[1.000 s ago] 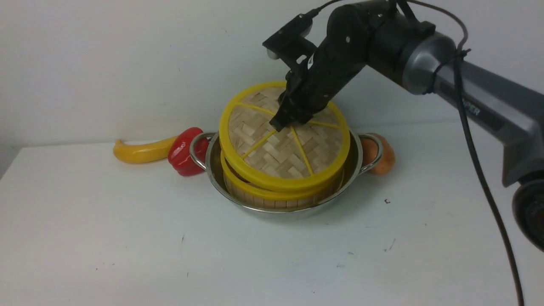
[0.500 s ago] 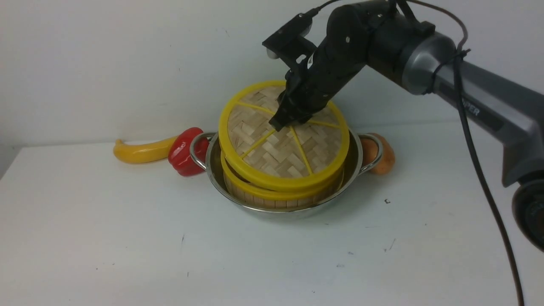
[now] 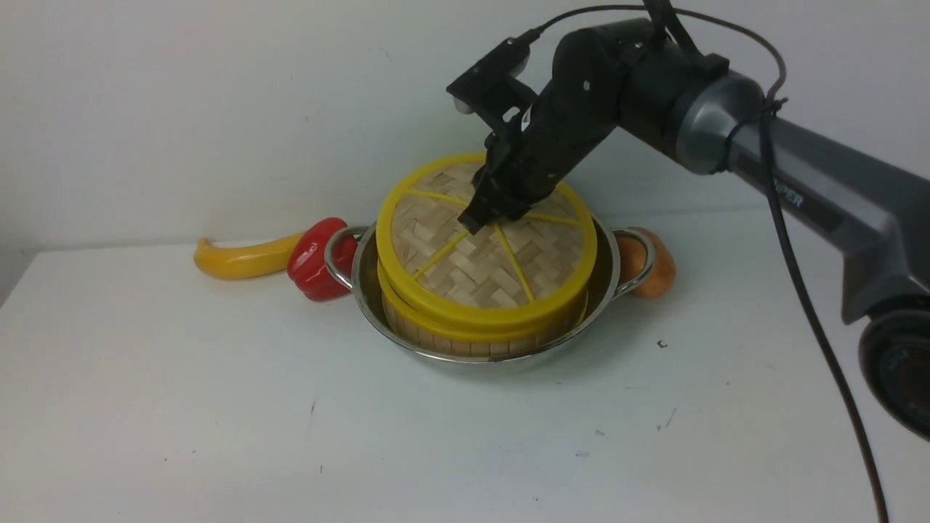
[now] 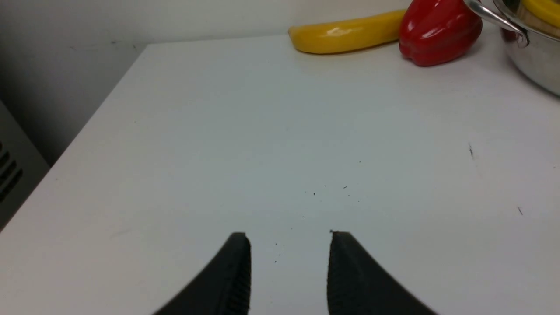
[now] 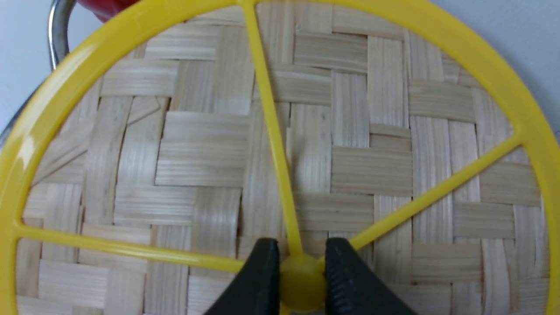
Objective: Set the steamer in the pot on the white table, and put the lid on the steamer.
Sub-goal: 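Place the bamboo steamer lid onto the steamer basket in the pot with the right gripper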
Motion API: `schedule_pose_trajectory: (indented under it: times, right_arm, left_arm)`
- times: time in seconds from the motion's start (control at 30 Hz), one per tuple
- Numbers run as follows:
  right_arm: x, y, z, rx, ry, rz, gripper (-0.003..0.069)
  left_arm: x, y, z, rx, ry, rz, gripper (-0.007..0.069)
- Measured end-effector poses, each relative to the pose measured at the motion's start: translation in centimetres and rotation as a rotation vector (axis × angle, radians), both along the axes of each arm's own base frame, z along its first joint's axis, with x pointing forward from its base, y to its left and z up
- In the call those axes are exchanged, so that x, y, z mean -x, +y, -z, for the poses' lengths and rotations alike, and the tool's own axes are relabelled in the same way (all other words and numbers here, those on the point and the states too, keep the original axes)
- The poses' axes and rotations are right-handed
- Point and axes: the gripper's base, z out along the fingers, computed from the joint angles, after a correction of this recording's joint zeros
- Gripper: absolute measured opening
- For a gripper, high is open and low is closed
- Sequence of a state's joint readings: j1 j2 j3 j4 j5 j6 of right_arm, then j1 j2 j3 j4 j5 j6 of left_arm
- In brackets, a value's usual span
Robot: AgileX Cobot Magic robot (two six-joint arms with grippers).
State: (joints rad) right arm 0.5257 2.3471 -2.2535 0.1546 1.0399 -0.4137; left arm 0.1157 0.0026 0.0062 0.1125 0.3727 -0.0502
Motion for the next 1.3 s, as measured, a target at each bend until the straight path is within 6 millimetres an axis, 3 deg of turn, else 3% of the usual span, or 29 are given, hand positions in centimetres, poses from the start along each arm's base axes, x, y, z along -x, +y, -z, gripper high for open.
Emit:
schedule_pose_trajectory:
  times: [0.47,1.0,1.3]
  right_arm:
    - [-0.3,0.7,0.9,-0.063,0.01,-0.005,0.0143]
    - [-0.4,0.2,1.1,0.002,0.003,0.002,0.0143]
    - [-0.7,0.7,2.4,-0.025,0.01,-0.004,0.0143]
  left_arm:
    - [0.0,0.0,0.0,0.0,0.0,0.0,0.0241]
    - [0.0,0.0,0.0,0.0,0.0,0.0,0.0241]
    - [0.0,0.0,0.0,0.0,0.0,0.0,0.0241]
